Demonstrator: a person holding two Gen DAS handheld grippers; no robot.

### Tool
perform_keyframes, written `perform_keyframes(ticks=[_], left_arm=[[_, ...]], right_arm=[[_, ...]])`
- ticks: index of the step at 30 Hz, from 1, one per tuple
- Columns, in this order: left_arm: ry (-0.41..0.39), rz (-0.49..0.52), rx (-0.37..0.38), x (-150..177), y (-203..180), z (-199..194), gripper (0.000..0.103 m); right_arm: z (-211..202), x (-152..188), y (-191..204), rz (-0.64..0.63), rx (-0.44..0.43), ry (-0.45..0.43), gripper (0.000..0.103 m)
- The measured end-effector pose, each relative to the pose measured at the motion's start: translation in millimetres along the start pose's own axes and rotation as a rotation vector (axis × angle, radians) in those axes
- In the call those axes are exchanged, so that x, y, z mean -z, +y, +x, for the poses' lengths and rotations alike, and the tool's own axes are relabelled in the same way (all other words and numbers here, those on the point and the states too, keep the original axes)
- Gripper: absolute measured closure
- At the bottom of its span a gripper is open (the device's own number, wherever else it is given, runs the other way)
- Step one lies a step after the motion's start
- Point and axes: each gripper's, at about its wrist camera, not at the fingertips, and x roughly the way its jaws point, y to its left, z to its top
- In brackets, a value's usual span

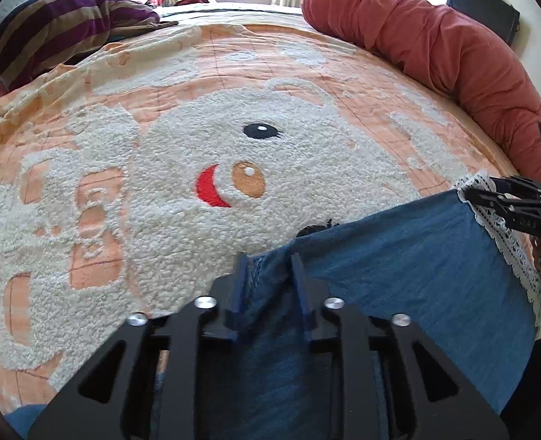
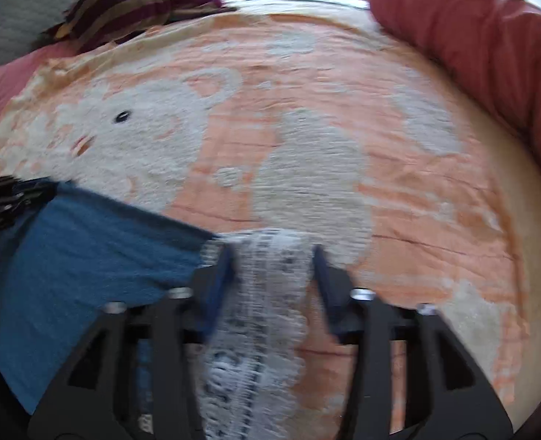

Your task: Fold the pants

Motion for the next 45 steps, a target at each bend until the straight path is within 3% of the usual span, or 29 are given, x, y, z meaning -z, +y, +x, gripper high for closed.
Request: perform_keyframes(ticks=[4,8,10,15,16,18,20,21,24,26,27,29,35,37,41,45], left_arm=[[-0.033,-0.06,0.0,1,12,-26,0.059],[-0.075,-0.072,-0.04,15,21,-69,0.054],[-0.085,-0.069,-0.034,22,20,-86,0.049],[-0.113,-0.025,-0.034,59,5,-121,0.048],[-0.112,-0.021,-0.041,66,3,-124,0.045],[-0.092,0.0,-0.094,84,-1,-126,0.032],[-0.067,0.006,-0.156,95,2,-124,0.031],[-0.037,-0.008,-0.211,104,10,-120,0.031],[0.042,-0.07,-0.272,123,36,-109,0.031],[0.042,-0.12,-0.204,131,49,-109,0.031],[0.043,-0.117,-0.206,130,49,-109,0.031],[0.046,-0.109,-0.216,129,49,-107,0.03],[-0.003,-0.121,-0.189,125,46,-116,0.028],[-0.042,-0.101,-0.173,125,37,-126,0.021],[-0.093,-0.041,-0.136,120,7,-139,0.021],[-0.089,0.073,-0.105,127,-33,-136,0.016]], right_arm=[[-47,13,-13,0.021,0.056,-0.114,0.048],[-90,32,-24,0.066,-0.024,-0.169,0.046],[-104,47,-17,0.024,-0.055,-0.164,0.046],[-116,75,37,-0.208,-0.12,-0.066,0.046],[-116,77,49,-0.265,-0.112,-0.042,0.046],[-113,79,68,-0.333,-0.122,0.012,0.046],[-106,81,77,-0.374,-0.139,0.055,0.046],[-97,82,78,-0.388,-0.108,0.096,0.046],[-72,88,65,-0.366,-0.033,0.199,0.046],[-68,89,48,-0.286,-0.087,0.203,0.047],[-68,88,39,-0.251,-0.091,0.194,0.039],[-63,90,30,-0.205,-0.094,0.209,0.036],[-65,90,38,-0.236,-0.078,0.187,0.035],[-74,92,38,-0.236,-0.061,0.153,0.034],[-99,93,29,-0.193,-0.014,0.074,0.033],[-137,94,36,-0.171,-0.039,-0.019,0.033]])
